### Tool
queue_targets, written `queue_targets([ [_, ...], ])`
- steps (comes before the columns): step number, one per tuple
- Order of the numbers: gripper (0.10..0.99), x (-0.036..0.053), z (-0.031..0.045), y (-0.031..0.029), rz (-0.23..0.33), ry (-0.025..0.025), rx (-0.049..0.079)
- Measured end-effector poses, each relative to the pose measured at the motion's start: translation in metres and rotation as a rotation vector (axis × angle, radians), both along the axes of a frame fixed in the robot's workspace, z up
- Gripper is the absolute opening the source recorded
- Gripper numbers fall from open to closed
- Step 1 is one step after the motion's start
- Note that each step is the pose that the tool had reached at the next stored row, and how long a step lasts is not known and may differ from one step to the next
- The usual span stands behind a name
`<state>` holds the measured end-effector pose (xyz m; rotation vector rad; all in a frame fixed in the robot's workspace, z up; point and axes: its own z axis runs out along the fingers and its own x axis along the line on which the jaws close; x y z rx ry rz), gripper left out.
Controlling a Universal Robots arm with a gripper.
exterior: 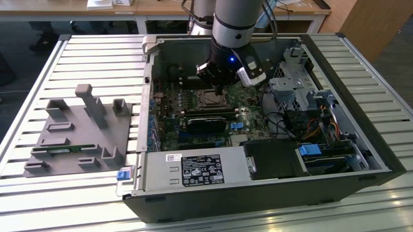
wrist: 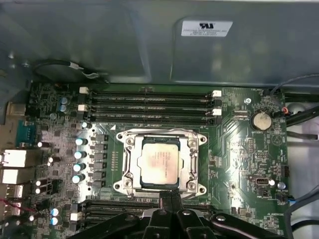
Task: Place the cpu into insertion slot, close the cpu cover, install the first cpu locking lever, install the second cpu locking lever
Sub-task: 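Install the second cpu locking lever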
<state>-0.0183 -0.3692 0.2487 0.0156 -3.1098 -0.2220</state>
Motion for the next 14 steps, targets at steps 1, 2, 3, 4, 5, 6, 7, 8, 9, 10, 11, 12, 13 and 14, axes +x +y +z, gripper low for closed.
queue_targets([
  [1,0.106,0.0000,-0.0018,-0.0008,0.000,0.0000,0.000],
  [2,0.106,0.0000,-0.0037,-0.0025,0.000,0.0001,0.000],
  [3,0.106,0.0000,-0.0055,-0.0046,0.000,0.0001,0.001],
  [4,0.106,0.0000,-0.0066,-0.0063,0.000,0.0000,0.001],
  [5,0.106,0.0000,-0.0073,-0.0080,0.000,-0.0001,0.001],
  [6,0.106,0.0000,-0.0073,-0.0080,0.000,0.0000,0.001],
  [7,0.106,-0.0001,-0.0074,-0.0080,0.000,0.0001,0.001],
  [8,0.106,-0.0004,-0.0078,-0.0080,0.000,-0.0001,0.001],
  [9,0.106,-0.0010,-0.0083,-0.0080,0.000,-0.0001,0.001],
  [10,0.106,-0.0029,-0.0088,-0.0081,0.000,0.0001,0.001],
  [11,0.106,-0.0058,-0.0092,-0.0082,0.000,0.0000,0.001],
  [12,0.106,-0.0081,-0.0098,-0.0082,0.000,-0.0001,0.001],
  [13,0.106,-0.0092,-0.0103,-0.0082,0.000,0.0000,0.001],
  [14,0.106,-0.0095,-0.0109,-0.0085,0.000,0.0000,0.001],
])
